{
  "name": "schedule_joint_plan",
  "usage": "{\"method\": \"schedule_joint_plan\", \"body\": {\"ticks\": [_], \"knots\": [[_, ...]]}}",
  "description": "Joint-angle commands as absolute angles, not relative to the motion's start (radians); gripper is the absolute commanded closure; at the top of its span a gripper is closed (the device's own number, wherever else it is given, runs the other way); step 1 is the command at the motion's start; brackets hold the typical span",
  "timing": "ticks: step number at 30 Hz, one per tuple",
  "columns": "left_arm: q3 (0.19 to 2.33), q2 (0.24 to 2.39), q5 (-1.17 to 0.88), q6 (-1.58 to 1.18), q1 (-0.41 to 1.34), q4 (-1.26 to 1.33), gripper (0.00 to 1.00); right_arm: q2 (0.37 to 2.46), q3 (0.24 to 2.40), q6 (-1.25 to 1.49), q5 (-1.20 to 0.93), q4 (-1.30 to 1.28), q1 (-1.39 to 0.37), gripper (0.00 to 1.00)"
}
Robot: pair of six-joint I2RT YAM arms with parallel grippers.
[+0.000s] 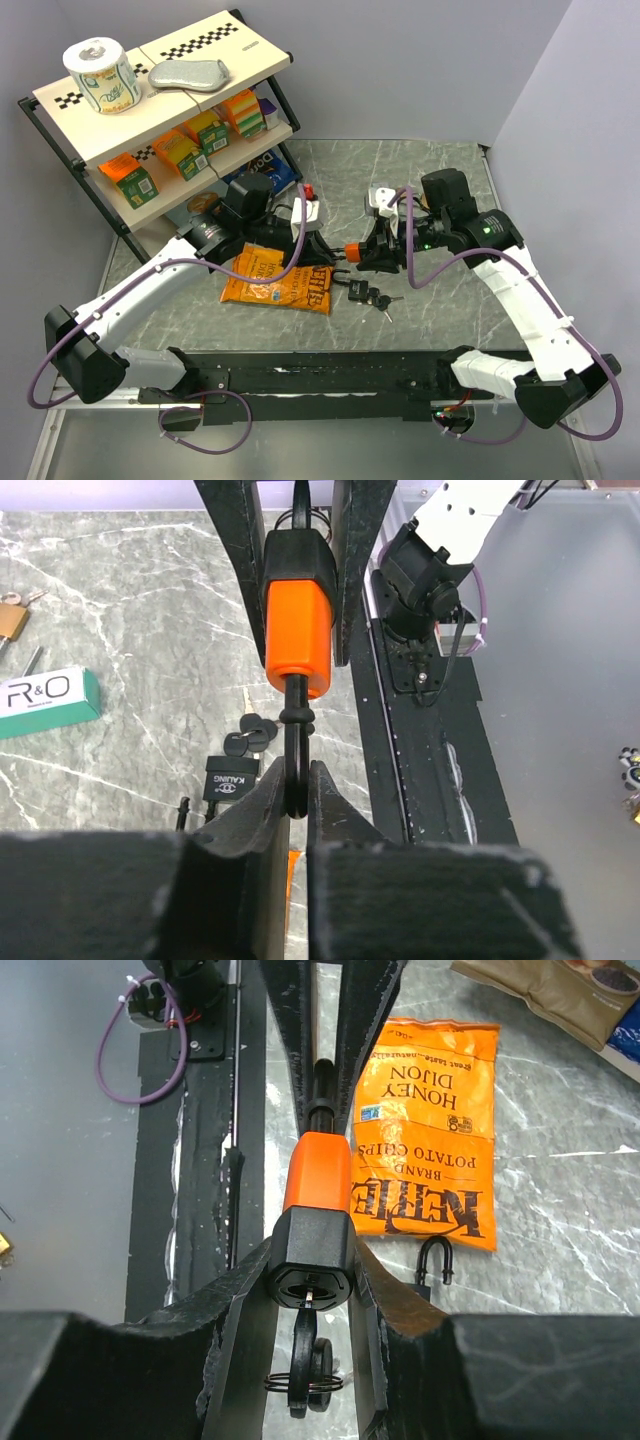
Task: Lock with the key
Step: Lock the lock.
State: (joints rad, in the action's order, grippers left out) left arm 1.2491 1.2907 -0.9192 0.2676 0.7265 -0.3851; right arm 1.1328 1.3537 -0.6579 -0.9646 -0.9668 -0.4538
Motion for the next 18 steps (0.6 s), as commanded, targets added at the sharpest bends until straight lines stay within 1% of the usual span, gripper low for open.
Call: {"method": "schedule_joint_plan", "body": {"ticks": [1, 2, 7, 11, 18], "knots": [[1.267, 1.258, -0.966, 0.267, 0.726, -0.347, 0.94, 1.135, 1.373, -0.644, -1.009, -0.893, -0.462, 1.0], [1.267, 1.258, -0.971, 0.256, 0.724, -0.341, 0.99, 1.138, 1.373, -0.646, -1.006, -0.893, -0.46, 1.0], [1.264, 1.275, -0.992, 0.196, 0.747, -0.289, 0.99, 1.147, 1.359, -0.637, -1.015, -0.859, -0.48, 1.0], [1.266, 1.295, -1.003, 0.132, 0.762, -0.198, 0.99, 1.166, 1.351, -0.627, -1.017, -0.83, -0.512, 1.0], [1.282, 1.331, -1.006, 0.1, 0.805, -0.126, 0.99, 1.19, 1.325, -0.608, -1.023, -0.77, -0.554, 1.0]]}}
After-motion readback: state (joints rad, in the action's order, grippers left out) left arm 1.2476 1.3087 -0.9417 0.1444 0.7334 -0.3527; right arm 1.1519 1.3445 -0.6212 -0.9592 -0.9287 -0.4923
